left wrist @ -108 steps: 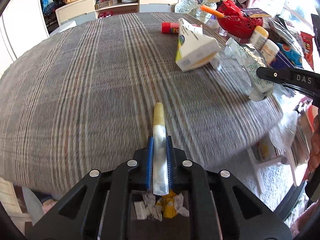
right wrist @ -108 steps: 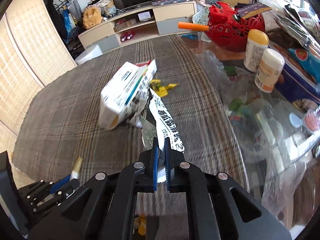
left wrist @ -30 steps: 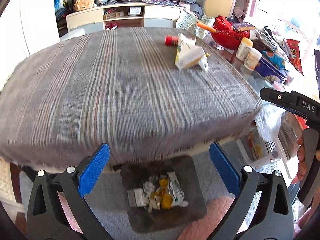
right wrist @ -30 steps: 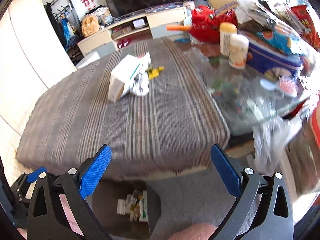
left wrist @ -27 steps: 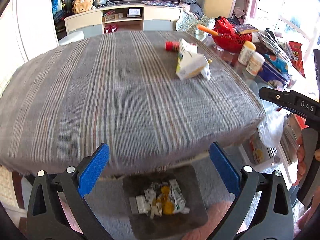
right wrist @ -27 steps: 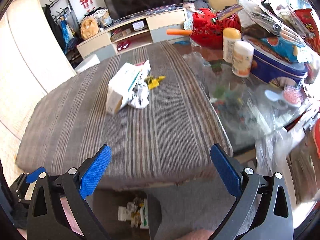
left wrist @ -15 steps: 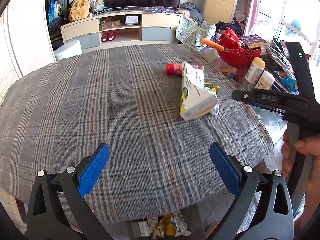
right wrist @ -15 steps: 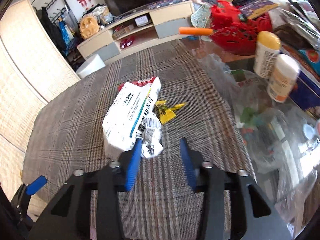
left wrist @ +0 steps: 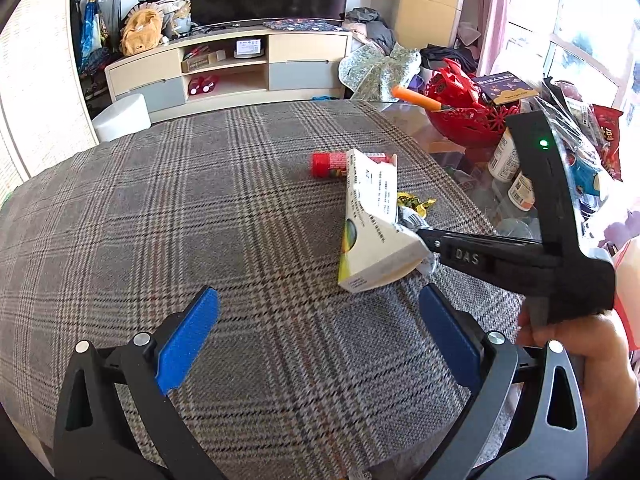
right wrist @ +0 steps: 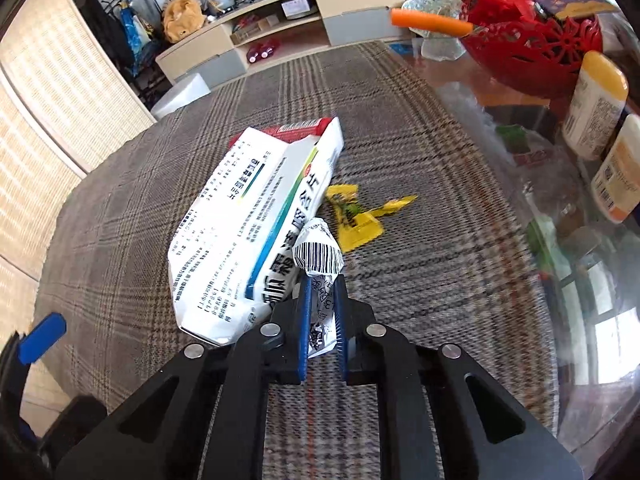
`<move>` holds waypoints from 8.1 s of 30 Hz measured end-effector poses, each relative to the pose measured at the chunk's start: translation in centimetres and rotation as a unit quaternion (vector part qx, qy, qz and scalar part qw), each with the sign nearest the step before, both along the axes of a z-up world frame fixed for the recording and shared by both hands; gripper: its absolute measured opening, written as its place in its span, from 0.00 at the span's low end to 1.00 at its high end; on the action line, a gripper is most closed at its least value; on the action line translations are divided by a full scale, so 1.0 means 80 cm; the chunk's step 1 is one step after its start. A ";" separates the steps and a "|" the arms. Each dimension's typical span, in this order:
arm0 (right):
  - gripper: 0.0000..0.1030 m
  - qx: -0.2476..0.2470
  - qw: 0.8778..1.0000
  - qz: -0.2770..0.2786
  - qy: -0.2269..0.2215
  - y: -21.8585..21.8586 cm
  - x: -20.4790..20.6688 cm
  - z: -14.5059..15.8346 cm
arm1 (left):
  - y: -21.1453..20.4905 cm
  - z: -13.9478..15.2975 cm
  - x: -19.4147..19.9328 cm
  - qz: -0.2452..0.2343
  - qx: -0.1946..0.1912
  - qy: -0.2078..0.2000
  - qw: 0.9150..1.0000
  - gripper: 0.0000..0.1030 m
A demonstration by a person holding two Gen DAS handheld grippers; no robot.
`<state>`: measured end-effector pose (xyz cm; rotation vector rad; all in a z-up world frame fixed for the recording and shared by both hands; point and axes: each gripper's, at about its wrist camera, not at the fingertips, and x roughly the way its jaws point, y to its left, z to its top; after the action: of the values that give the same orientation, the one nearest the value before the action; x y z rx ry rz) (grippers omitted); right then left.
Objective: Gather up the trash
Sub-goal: 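Grasp the striped foil with the right tool while left grasps the medicine box, then carry foil and medicine box over the bin and open both tools, then grasp the yellow wrapper with the right tool while left grasps the red can, then carry wrapper and red can over the bin and open both tools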
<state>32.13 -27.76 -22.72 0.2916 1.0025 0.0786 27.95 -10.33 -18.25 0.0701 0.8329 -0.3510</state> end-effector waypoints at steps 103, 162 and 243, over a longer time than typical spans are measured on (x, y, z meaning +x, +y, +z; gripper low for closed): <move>0.63 0.033 0.996 0.023 0.084 0.122 -0.297 -0.126 | 0.135 -0.197 -0.266 0.088 0.018 0.177 0.980 0.83; 0.15 -0.022 0.999 -0.026 -0.014 -0.018 0.049 -0.002 | -0.035 -0.049 0.154 0.036 0.013 0.043 0.998 0.79; 0.30 0.025 0.995 0.049 0.084 0.154 -0.316 -0.142 | 0.119 -0.215 -0.276 0.043 0.021 0.147 0.988 0.48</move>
<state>6.88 -15.44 -34.08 0.2980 1.1834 0.1704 5.87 -0.82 -35.43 0.0221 1.1322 -0.2646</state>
